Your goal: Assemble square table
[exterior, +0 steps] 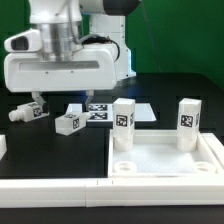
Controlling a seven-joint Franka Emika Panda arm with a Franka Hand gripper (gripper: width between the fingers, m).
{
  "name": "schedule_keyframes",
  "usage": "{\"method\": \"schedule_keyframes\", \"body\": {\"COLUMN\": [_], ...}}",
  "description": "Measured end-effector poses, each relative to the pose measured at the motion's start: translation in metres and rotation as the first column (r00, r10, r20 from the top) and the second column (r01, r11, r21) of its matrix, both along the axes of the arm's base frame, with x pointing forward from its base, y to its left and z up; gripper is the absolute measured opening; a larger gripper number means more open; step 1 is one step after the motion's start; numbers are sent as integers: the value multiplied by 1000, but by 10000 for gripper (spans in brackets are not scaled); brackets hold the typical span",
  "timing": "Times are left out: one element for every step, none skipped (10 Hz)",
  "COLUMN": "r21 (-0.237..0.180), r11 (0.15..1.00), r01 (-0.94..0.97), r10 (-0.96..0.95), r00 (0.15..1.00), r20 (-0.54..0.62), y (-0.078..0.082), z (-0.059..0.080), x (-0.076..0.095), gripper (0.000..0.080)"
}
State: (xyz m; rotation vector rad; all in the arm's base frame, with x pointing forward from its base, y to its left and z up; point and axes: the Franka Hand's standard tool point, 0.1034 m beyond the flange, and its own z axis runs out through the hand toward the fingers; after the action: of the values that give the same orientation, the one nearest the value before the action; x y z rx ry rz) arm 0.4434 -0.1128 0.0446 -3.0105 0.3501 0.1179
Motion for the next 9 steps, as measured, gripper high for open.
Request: {"method": "schedule_keyframes", "body": {"r21": [3,-4,-6,25,76,90,152,193,207], "r11": [999,997,989,987,973,967,956,943,940], "r01": [45,74,146,159,218,238,250,271,269], "r10": [-45,-74,-146,-158,-209,-224,-205,-194,-178], "r00": [999,997,989,986,972,965,943,919,910], "r20": [0,3,-8,-51,-109,-139,-260,-343,-374], "y": [-3,-1,1,2,-5,-6,0,-4,-4], "z": [0,-1,-2,-2,-1,-1,0,0,-2], "x": [7,7,6,3,6,10,3,5,11], "gripper": [649,649,649,649,649,649,649,649,649]}}
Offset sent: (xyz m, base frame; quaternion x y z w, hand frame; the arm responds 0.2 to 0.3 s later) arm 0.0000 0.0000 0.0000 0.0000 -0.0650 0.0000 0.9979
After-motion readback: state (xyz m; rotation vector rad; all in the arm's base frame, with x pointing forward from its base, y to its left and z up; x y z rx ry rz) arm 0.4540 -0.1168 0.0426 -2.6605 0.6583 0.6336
